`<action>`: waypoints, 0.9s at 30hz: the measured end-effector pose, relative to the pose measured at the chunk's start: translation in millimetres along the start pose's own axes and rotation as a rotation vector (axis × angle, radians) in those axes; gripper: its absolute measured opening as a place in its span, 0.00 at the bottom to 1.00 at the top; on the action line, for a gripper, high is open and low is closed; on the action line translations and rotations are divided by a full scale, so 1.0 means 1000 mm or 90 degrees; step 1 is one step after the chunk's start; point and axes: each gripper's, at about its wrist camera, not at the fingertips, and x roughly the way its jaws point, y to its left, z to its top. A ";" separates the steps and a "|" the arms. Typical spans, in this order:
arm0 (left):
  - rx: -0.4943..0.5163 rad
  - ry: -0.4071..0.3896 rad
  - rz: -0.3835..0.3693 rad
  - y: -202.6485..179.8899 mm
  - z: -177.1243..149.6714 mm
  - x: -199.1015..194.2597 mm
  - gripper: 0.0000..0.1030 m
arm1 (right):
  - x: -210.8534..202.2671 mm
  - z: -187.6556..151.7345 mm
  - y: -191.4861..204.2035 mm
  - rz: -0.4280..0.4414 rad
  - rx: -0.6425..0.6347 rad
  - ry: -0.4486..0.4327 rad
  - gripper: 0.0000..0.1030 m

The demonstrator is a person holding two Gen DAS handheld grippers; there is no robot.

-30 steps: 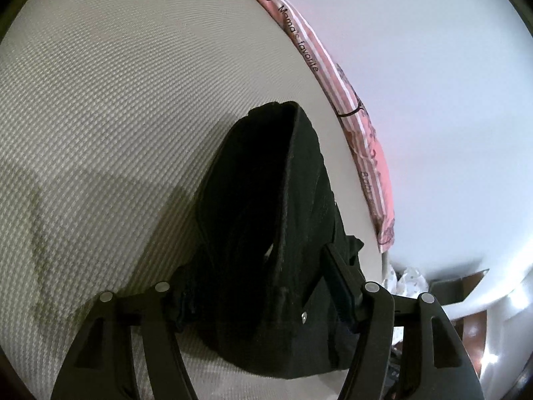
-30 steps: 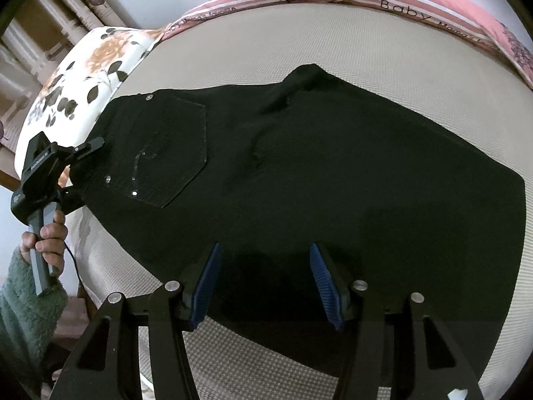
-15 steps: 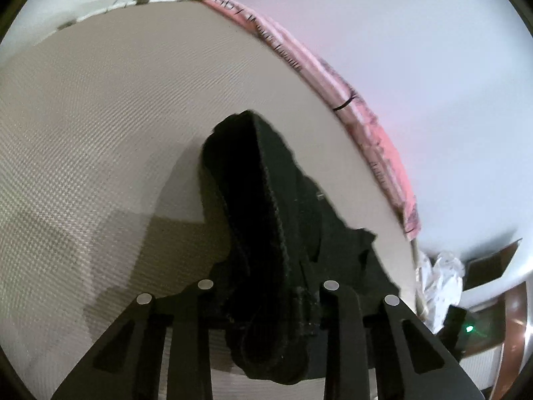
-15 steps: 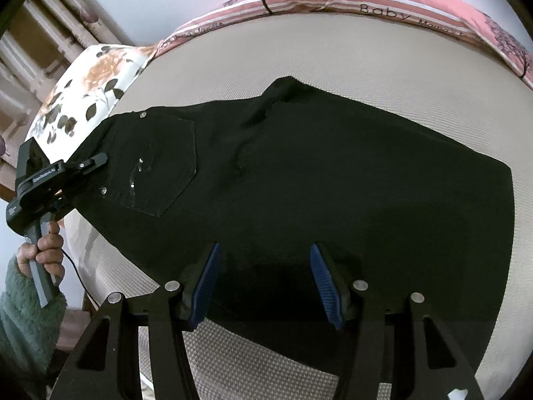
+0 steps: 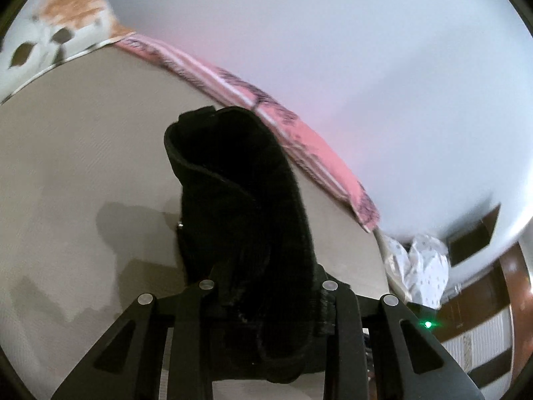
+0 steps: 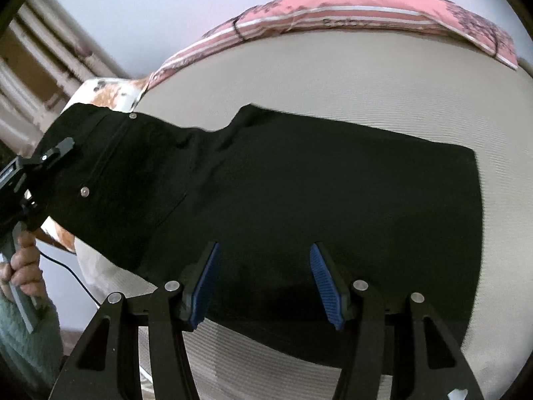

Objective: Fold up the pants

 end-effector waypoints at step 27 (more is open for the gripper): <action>0.171 0.198 -0.044 -0.167 -0.075 0.149 0.27 | -0.085 0.003 -0.140 -0.010 0.179 -0.109 0.52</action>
